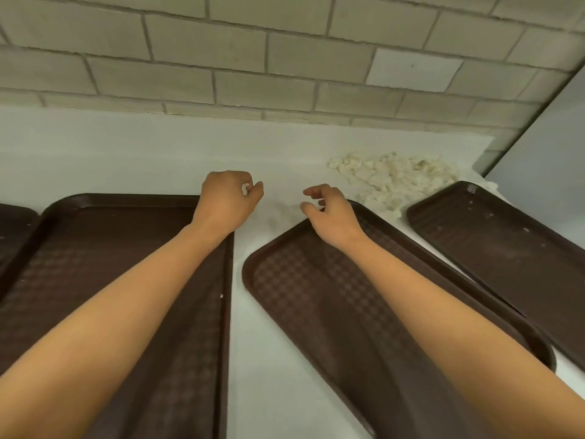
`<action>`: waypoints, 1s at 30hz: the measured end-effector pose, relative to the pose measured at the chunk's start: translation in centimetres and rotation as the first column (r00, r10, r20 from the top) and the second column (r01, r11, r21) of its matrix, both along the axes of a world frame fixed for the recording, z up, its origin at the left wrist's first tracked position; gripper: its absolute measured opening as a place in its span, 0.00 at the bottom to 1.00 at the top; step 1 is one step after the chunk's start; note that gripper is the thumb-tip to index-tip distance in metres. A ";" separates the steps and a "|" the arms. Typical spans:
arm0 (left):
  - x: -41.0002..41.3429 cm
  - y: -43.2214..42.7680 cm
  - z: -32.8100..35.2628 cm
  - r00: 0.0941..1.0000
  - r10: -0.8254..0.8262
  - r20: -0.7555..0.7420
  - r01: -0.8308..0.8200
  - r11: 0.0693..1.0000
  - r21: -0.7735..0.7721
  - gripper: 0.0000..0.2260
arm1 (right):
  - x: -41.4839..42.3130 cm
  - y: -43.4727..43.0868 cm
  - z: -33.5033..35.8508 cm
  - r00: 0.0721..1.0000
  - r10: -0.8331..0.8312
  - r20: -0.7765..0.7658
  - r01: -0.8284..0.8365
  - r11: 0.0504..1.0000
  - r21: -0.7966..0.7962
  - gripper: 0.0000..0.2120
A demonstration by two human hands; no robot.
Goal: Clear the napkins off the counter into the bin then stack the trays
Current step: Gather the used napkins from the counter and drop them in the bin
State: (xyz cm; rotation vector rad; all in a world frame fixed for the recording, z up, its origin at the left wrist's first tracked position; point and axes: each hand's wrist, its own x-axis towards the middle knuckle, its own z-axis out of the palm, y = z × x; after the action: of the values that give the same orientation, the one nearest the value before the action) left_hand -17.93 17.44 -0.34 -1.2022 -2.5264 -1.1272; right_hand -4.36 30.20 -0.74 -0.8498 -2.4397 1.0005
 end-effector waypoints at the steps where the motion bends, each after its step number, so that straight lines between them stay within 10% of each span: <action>1: 0.3 0.5 -0.1 1.000 -0.004 -0.007 0.004 1.000 -0.004 0.16 | 0.4 0.6 0.0 1.000 -0.007 0.007 0.007 1.000 0.002 0.15; 30: 2.6 10.4 -2.2 0.989 -0.109 0.101 0.115 0.992 -0.055 0.15 | 0.2 13.6 -3.2 0.783 -0.386 0.488 0.380 0.918 0.117 0.40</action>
State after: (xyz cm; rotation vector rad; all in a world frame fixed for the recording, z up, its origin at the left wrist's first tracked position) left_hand -15.29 27.83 -2.50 -1.3523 -2.6123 -1.1692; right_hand -4.19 43.81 -3.99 -1.7065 -2.4960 0.6619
